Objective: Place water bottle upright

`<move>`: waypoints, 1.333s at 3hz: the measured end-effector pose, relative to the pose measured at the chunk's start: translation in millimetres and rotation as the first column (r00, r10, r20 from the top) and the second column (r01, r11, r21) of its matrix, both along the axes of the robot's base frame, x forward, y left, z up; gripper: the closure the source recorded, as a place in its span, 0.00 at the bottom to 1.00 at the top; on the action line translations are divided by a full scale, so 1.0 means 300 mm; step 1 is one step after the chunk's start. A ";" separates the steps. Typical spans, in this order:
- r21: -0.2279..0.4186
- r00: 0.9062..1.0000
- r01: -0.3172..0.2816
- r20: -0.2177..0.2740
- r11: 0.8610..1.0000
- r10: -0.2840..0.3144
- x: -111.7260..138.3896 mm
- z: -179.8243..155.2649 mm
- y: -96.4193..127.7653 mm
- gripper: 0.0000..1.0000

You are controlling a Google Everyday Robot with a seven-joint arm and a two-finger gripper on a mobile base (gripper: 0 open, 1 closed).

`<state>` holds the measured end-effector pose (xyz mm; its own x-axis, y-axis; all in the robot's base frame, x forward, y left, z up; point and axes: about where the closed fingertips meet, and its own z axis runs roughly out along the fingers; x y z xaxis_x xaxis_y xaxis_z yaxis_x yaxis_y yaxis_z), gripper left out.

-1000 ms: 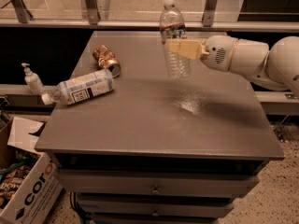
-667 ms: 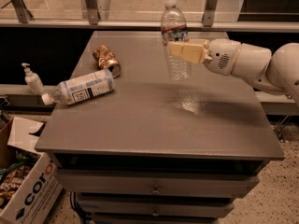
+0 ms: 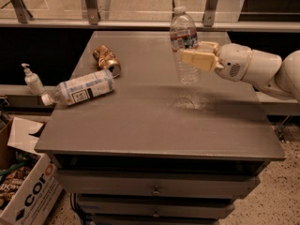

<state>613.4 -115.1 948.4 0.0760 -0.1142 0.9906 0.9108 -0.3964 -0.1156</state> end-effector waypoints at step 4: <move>0.072 0.997 -0.052 0.056 0.996 0.048 -0.016 -0.177 -0.087 1.00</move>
Offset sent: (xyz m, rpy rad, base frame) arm -0.0064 -0.0249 -0.0468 0.0802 -0.0703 0.0439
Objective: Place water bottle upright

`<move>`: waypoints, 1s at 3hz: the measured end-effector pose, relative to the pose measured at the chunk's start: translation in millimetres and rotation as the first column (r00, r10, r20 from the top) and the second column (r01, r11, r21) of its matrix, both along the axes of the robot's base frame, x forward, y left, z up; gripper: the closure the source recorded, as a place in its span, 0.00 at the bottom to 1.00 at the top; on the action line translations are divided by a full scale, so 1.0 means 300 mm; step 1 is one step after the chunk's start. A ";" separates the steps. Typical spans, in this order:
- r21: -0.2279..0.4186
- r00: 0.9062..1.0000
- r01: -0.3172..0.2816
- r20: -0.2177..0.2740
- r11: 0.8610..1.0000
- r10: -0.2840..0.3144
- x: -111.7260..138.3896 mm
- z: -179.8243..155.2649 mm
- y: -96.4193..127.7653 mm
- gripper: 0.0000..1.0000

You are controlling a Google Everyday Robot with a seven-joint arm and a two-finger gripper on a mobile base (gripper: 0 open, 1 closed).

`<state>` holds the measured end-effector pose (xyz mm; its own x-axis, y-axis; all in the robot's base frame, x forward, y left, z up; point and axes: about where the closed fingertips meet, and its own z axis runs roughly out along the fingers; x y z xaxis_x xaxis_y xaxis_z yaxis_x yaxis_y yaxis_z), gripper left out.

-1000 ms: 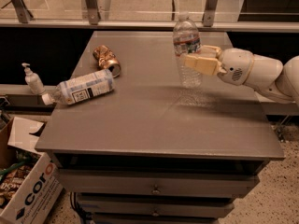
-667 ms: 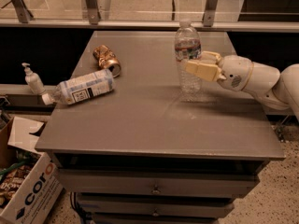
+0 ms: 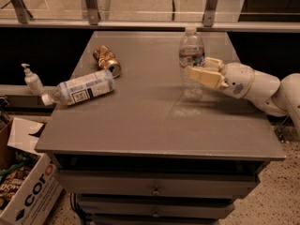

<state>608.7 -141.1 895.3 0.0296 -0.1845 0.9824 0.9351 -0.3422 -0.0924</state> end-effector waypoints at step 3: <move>-0.007 0.998 0.015 0.057 1.000 -0.014 -0.023 0.011 -0.111 1.00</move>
Offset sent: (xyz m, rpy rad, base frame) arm -0.0092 -0.0435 0.0040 -0.0215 -0.1259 -0.0362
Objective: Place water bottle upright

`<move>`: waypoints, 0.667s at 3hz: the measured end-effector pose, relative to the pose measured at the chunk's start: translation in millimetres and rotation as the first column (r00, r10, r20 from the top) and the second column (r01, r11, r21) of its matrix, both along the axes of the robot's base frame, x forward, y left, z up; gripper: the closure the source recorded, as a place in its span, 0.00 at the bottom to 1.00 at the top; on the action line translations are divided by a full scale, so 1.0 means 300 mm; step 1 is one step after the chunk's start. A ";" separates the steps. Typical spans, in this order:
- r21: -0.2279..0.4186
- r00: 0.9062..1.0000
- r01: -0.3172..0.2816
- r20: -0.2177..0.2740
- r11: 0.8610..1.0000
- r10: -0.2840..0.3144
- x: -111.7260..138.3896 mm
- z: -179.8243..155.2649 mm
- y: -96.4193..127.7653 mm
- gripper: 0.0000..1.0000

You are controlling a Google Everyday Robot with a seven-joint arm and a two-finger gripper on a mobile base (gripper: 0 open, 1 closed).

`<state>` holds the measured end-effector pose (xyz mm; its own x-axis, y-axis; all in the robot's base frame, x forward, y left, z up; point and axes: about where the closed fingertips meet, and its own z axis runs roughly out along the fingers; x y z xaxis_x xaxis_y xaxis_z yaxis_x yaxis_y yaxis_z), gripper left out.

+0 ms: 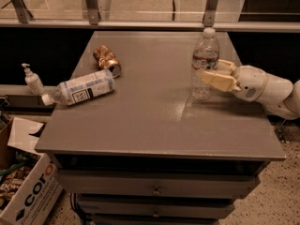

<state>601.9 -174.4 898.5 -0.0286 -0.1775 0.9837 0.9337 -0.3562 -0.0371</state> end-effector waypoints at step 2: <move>-0.009 1.000 0.010 0.009 1.000 -0.010 -0.011 0.002 -0.055 1.00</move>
Offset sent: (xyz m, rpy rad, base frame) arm -0.0056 -0.0314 -0.0019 -0.0351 -0.0642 -0.0361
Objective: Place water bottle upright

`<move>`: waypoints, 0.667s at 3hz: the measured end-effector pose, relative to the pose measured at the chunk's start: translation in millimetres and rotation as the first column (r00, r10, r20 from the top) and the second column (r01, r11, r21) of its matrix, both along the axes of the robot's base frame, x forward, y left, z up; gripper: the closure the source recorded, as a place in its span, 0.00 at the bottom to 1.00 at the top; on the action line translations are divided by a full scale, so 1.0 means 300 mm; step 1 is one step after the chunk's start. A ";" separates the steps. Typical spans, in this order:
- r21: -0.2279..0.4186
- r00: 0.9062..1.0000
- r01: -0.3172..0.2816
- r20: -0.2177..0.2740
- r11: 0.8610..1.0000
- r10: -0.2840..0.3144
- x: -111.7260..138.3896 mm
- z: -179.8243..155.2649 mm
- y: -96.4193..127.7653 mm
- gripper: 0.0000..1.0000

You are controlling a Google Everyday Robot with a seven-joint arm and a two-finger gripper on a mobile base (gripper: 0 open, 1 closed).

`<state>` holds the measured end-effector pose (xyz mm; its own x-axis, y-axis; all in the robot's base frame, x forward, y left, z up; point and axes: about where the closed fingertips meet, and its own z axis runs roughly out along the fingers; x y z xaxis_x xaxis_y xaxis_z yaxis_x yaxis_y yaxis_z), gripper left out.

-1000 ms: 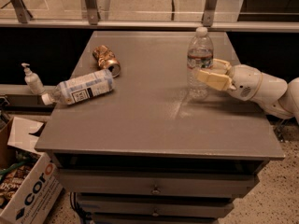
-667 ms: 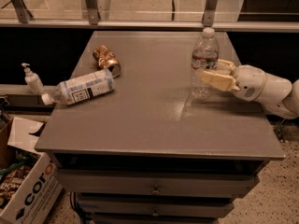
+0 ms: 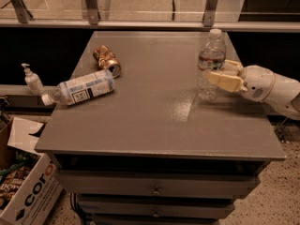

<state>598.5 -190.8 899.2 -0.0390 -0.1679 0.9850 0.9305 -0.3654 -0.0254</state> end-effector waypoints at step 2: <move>0.001 1.000 -0.005 -0.023 1.000 0.005 -0.006 -0.029 -0.003 0.59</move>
Offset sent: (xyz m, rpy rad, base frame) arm -0.0027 -0.0098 -0.0138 -0.0157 -0.0140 -0.0166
